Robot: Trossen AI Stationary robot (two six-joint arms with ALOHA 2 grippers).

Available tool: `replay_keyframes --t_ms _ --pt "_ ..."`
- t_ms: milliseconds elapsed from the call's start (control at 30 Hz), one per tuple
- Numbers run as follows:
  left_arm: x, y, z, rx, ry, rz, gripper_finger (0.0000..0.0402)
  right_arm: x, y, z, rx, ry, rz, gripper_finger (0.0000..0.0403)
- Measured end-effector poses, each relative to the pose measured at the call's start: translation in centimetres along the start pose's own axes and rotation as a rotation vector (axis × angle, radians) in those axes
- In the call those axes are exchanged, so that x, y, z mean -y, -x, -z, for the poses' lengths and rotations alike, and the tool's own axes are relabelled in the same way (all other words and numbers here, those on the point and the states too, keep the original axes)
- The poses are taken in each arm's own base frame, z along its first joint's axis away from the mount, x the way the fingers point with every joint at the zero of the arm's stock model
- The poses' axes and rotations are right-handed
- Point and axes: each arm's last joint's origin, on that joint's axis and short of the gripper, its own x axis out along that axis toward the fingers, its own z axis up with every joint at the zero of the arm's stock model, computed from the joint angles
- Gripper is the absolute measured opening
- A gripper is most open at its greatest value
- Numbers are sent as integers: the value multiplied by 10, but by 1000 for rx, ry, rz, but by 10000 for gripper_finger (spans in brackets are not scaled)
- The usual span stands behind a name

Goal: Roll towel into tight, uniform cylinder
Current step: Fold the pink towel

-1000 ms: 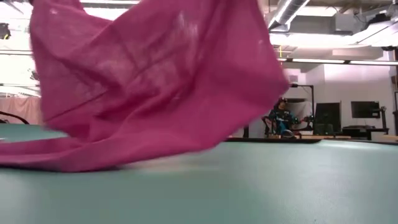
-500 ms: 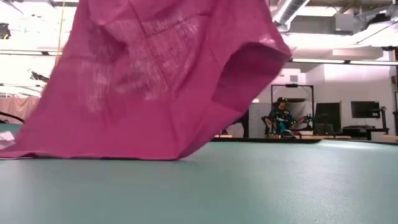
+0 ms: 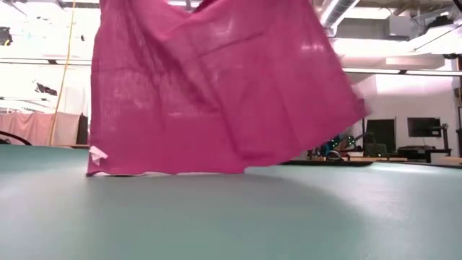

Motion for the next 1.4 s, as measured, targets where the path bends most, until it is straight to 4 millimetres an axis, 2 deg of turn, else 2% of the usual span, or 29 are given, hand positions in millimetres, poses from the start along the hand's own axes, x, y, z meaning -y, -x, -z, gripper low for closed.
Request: replay_keyframes --t_ms 200,400,533,667,800,967,1167,1400 --pt "2 -29 13 -161 -78 -105 0 -9 -45 20 -145 51 37 2" --pt "21 -67 33 -333 -186 -159 0 -15 -91 48 -280 98 117 2" --pt "39 -99 41 -341 -282 -180 0 -16 -117 69 -349 161 179 1" --pt "48 -128 45 -311 -323 -184 0 -12 -143 88 -402 200 248 1" --pt "49 -153 52 -303 -322 -192 0 -12 -164 108 -432 218 306 1" --pt "36 -182 66 -316 -257 -236 0 -6 -190 139 -526 219 362 2" --pt "28 -202 80 -243 -80 -149 0 -5 -202 171 -591 218 401 2" --pt "37 -201 80 -178 87 47 0 -20 -187 184 -631 261 330 2"
